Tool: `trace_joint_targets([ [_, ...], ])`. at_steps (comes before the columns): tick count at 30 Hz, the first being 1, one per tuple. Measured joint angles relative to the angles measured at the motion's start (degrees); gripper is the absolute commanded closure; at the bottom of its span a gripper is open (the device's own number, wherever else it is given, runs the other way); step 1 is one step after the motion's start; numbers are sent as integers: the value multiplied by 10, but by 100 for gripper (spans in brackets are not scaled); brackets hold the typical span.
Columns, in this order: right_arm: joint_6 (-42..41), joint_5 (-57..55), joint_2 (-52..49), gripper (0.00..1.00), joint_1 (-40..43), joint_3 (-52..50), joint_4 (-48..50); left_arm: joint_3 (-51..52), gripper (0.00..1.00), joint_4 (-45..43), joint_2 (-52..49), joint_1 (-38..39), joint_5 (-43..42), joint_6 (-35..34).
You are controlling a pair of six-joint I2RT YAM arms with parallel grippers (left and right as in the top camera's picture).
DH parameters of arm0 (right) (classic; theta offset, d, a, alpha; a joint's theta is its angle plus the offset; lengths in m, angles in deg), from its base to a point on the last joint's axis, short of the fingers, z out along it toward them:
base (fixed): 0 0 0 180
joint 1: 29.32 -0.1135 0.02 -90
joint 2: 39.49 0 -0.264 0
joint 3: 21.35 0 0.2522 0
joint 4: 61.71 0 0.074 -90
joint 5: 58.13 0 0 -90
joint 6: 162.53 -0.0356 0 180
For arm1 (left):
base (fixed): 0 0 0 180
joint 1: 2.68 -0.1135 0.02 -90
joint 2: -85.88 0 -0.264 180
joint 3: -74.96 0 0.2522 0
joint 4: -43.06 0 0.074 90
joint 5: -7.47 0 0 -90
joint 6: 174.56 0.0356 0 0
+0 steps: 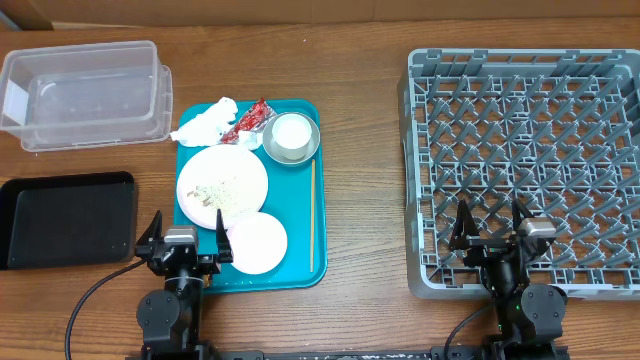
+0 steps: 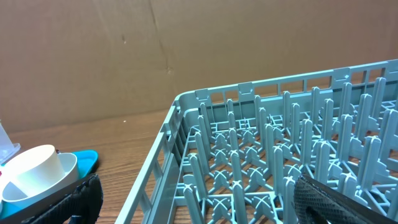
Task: Sort waste into correct bins and load items into the dishwasher
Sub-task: 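Move the left gripper toward the rice-covered white plate on the teal tray, then grasp the rim of the white plate with the left gripper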
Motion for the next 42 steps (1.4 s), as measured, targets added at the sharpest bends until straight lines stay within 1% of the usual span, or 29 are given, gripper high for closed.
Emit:
trace_joint_targets([
  [8,0,0,0,0,0,0,0,0,0,-3,0,0,0,0],
  [10,0,0,0,0,0,0,0,2,0,-20,0,0,-21,-18],
  [12,0,0,0,0,0,0,0,2,0,-27,0,0,-77,-62],
  [14,0,0,0,0,0,0,0,2,0,-22,0,0,-164,-126],
  [15,0,0,0,0,0,0,0,2,0,-23,0,0,-220,-171],
  [18,0,0,0,0,0,0,0,2,0,-30,0,0,-314,-240],
  [19,0,0,0,0,0,0,0,2,0,-49,0,0,-340,-262],
  [22,0,0,0,0,0,0,0,0,0,-144,1,0,-406,-309],
  [24,0,0,0,0,0,0,0,-7,0,-159,1,0,-432,-329],
  [26,0,0,0,0,0,0,0,-26,0,-120,0,0,-442,-341],
  [28,0,0,0,0,0,0,0,-62,0,-31,-11,-1,-439,-345],
  [30,0,0,0,0,0,0,-1,-112,0,70,-45,-5,-428,-341],
  [32,0,0,0,0,0,0,0,-173,0,154,-107,-12,-414,-315],
  [35,0,0,0,0,0,0,0,-270,0,244,-218,-17,-402,-264],
  [36,0,0,0,0,0,0,0,-311,0,275,-265,-17,-396,-243],
  [37,0,0,0,0,0,0,-1,-359,0,325,-314,-17,-386,-219],
  [40,0,0,0,0,0,0,0,-467,0,407,-426,-17,-355,-165],
  [42,0,0,0,0,0,0,0,-525,0,441,-485,-17,-334,-143],
])
